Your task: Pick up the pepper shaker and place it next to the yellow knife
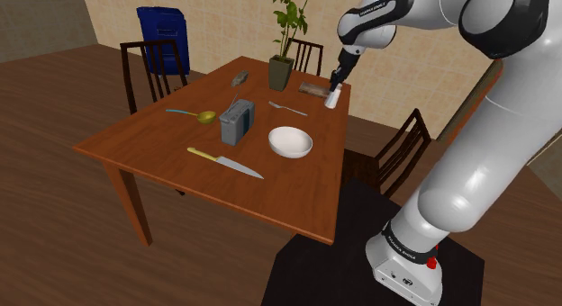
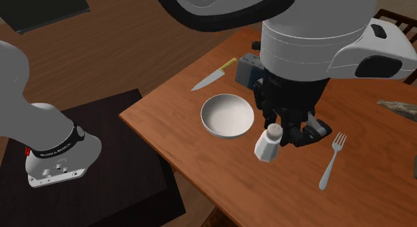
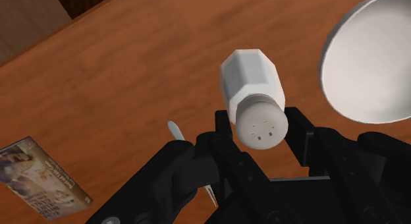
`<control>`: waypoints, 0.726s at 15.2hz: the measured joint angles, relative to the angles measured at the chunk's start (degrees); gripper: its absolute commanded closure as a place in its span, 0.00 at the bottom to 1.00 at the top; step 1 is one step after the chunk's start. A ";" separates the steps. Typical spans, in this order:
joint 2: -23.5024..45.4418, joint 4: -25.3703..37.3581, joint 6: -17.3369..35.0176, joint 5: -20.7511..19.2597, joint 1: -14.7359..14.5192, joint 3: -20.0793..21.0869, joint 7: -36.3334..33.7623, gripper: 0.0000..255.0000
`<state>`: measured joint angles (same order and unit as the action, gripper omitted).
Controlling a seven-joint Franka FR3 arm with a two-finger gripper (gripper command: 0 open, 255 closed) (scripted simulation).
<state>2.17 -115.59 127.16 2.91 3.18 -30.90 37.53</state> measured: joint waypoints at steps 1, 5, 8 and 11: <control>-1.15 -1.01 0.05 -0.91 -0.48 0.35 -1.25 1.00; -7.48 -7.30 0.77 -5.70 -2.76 3.07 -8.65 1.00; -11.82 -11.76 1.09 -8.58 -3.76 5.49 -13.74 1.00; -15.47 -15.40 0.96 -10.65 -4.83 8.57 -19.19 1.00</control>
<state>-13.30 -130.99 128.13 -7.74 -1.65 -22.32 18.34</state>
